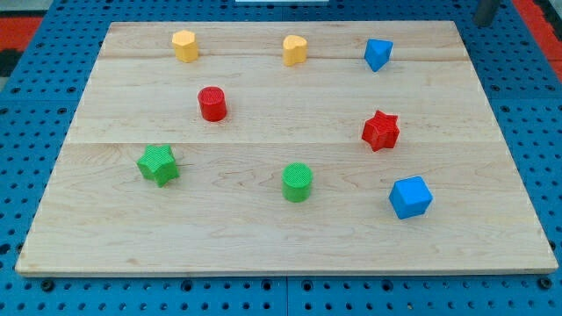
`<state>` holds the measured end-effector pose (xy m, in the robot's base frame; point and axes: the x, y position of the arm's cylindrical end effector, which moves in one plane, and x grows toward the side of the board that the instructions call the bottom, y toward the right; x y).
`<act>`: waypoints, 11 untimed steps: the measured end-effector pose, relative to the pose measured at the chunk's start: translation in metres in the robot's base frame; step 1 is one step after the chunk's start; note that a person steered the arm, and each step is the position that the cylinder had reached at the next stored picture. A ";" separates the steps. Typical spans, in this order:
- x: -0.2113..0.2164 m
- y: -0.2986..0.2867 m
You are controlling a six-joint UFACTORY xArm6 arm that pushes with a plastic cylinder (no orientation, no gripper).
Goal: Move your arm to the bottom right corner of the board
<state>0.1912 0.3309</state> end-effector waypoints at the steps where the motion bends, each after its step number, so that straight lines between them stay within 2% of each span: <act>1: 0.001 0.000; 3: 0.006 0.015; 4: 0.036 0.015; 5: 0.038 0.015; 6: 0.086 0.013; 7: 0.185 -0.021; 9: 0.316 -0.004; 10: 0.368 -0.012; 11: 0.408 -0.055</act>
